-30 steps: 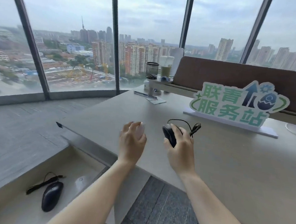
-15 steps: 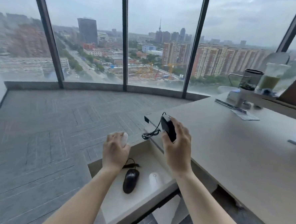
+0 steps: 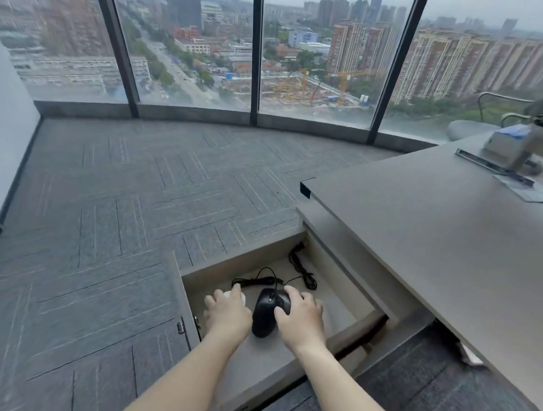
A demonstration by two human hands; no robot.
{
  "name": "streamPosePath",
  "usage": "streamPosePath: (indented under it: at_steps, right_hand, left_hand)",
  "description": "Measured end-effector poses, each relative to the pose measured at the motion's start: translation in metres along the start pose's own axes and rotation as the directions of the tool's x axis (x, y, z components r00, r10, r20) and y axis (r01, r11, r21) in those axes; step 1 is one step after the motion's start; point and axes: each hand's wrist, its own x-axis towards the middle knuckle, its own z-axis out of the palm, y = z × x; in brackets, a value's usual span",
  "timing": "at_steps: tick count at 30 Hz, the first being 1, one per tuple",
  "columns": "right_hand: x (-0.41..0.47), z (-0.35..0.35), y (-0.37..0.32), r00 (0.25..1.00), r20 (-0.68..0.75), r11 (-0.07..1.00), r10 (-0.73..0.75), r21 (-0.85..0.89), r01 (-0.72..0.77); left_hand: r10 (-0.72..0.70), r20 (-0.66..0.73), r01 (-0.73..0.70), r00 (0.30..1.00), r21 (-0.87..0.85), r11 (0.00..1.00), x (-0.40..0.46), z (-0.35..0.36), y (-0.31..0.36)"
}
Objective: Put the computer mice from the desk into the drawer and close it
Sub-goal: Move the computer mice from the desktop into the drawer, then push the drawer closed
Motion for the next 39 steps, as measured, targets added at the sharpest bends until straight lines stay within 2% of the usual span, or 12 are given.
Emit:
streamPosePath:
  at_steps: [6,10,12,15,19,22,25,29,31,34,36,39]
  right_hand:
    - [0.013,0.018,0.007,0.974,0.150,0.964,0.169,-0.232,-0.131]
    - [0.016,0.025,0.008,0.949,0.194,0.903,0.248,-0.400,-0.154]
    - [0.016,0.027,0.008,0.951,0.195,0.892,0.238,-0.432,-0.134]
    - [0.010,0.021,0.006,0.979,0.147,0.929,0.140,-0.362,-0.079]
    - [-0.009,0.004,0.003,0.999,0.020,0.988,-0.029,-0.150,0.032]
    - [-0.032,-0.010,0.002,0.991,-0.042,0.992,-0.126,-0.022,0.125]
    - [-0.061,-0.016,0.002,0.982,-0.041,0.979,-0.186,0.077,0.189]
    - [-0.100,-0.006,0.003,0.972,-0.011,0.963,-0.234,0.136,0.233]
    - [-0.116,0.005,0.004,0.970,0.019,0.959,-0.244,0.151,0.238]
    - [-0.139,0.021,0.005,0.963,0.060,0.944,-0.264,0.223,0.245]
    - [-0.151,0.031,0.005,0.956,0.096,0.936,-0.278,0.251,0.247]
    - [-0.163,0.044,0.004,0.954,0.121,0.950,-0.273,0.187,0.248]
  left_hand:
    - [-0.025,0.126,0.010,0.992,0.113,0.994,0.011,0.025,-0.001]
    - [-0.029,0.193,0.010,0.981,0.102,0.995,0.011,0.034,-0.006]
    - [-0.026,0.223,0.005,0.974,0.092,0.996,0.011,0.033,-0.007]
    - [-0.020,0.224,0.004,0.974,0.071,0.997,0.009,0.023,-0.003]
    - [0.115,-0.007,-0.116,0.993,-0.105,0.988,0.001,-0.008,0.005]
    - [0.184,-0.231,-0.244,0.955,-0.266,0.933,-0.010,-0.035,0.000]
    - [0.168,-0.379,-0.318,0.910,-0.378,0.869,-0.032,-0.054,-0.018]
    - [0.053,-0.493,-0.328,0.868,-0.490,0.807,-0.063,-0.055,-0.055]
    - [-0.020,-0.471,-0.258,0.882,-0.519,0.815,-0.074,-0.047,-0.072]
    - [-0.080,-0.308,-0.124,0.948,-0.591,0.797,-0.086,-0.030,-0.093]
    - [-0.039,-0.177,-0.094,0.983,-0.682,0.725,-0.090,-0.018,-0.101]
    - [-0.002,-0.100,-0.077,0.995,-0.777,0.624,-0.090,-0.003,-0.108]
